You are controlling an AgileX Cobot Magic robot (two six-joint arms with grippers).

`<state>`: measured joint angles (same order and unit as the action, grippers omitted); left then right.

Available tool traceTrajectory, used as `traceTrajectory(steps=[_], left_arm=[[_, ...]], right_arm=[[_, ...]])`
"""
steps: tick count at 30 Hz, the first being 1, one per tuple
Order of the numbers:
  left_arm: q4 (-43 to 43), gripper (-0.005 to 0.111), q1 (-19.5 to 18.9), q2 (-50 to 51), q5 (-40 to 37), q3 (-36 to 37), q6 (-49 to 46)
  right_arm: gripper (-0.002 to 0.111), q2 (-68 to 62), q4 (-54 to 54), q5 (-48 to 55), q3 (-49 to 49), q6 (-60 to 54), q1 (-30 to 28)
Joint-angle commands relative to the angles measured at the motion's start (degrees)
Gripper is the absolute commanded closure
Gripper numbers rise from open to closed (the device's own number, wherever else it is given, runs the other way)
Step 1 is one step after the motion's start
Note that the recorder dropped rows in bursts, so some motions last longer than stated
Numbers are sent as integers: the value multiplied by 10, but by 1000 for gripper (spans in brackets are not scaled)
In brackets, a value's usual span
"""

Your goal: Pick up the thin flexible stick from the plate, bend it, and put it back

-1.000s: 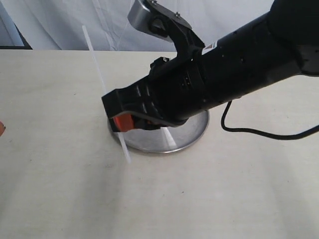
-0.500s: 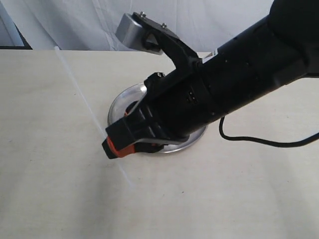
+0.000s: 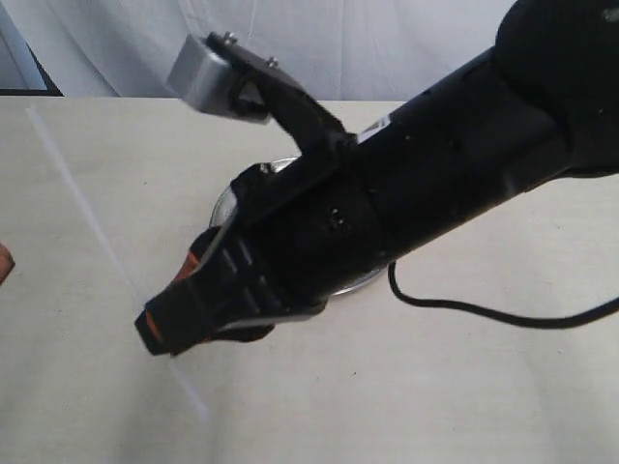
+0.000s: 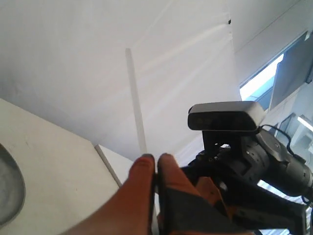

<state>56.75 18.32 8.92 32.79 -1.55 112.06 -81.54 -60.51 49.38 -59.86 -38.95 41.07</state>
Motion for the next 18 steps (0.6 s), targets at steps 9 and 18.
traceTrajectory(steps=[9, 18], left_arm=[[83, 49, 1, -2, -39, -3, 64], [173, 106, 1, -2, -32, -3, 56]], right_arm=[[109, -40, -47, -37, 1, -23, 78], [109, -40, -144, 10, 1, -51, 93]])
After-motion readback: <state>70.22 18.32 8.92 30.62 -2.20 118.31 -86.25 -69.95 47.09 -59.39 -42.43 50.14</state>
